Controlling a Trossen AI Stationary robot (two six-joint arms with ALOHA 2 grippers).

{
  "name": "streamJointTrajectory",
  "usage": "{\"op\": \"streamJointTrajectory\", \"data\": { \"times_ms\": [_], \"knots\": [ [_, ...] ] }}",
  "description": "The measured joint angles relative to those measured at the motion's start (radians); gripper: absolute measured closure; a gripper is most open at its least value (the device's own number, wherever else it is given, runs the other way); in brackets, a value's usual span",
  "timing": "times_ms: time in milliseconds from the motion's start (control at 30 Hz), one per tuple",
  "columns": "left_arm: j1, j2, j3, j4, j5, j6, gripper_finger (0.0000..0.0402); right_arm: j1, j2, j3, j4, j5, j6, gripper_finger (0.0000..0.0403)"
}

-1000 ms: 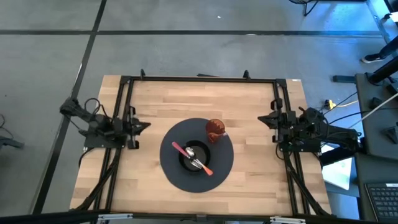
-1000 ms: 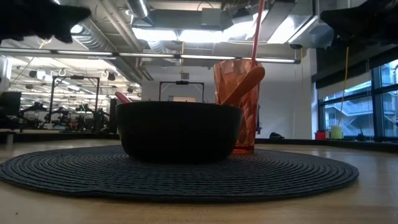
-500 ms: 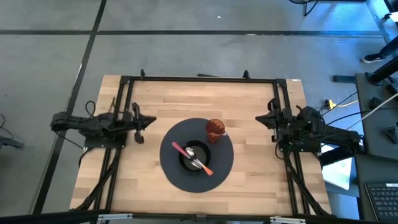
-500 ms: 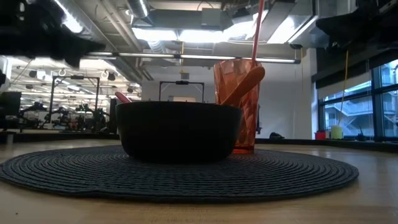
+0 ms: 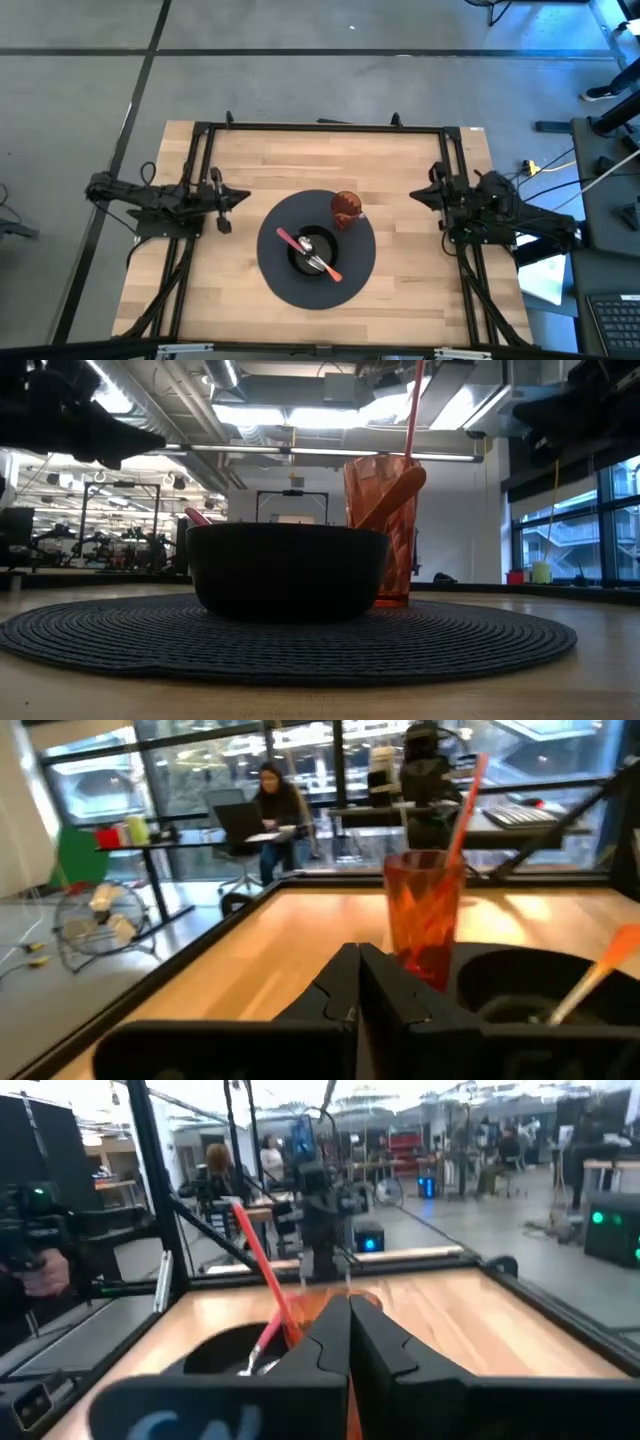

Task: Pick & Place Utensil
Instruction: Return to Home Position

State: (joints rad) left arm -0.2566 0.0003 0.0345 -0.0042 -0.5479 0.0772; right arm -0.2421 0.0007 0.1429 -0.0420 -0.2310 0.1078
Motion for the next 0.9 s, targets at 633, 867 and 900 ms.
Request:
{"op": "streamJointTrajectory", "data": {
  "times_ms": [633, 867, 900],
  "knots": [
    [-0.024, 0.000, -0.019, 0.058, 0.014, 0.015, 0.0398, -0.077, 0.000, -0.127, 0.191, -0.054, 0.049, 0.0403],
    [-0.078, 0.000, -0.019, 0.059, -0.015, 0.015, 0.0399, -0.077, -0.001, -0.094, 0.125, -0.088, 0.042, 0.0403],
    [-0.091, 0.000, -0.019, 0.059, -0.029, 0.018, 0.0399, -0.077, -0.001, -0.094, 0.130, -0.087, 0.042, 0.0403]
  ]
}}
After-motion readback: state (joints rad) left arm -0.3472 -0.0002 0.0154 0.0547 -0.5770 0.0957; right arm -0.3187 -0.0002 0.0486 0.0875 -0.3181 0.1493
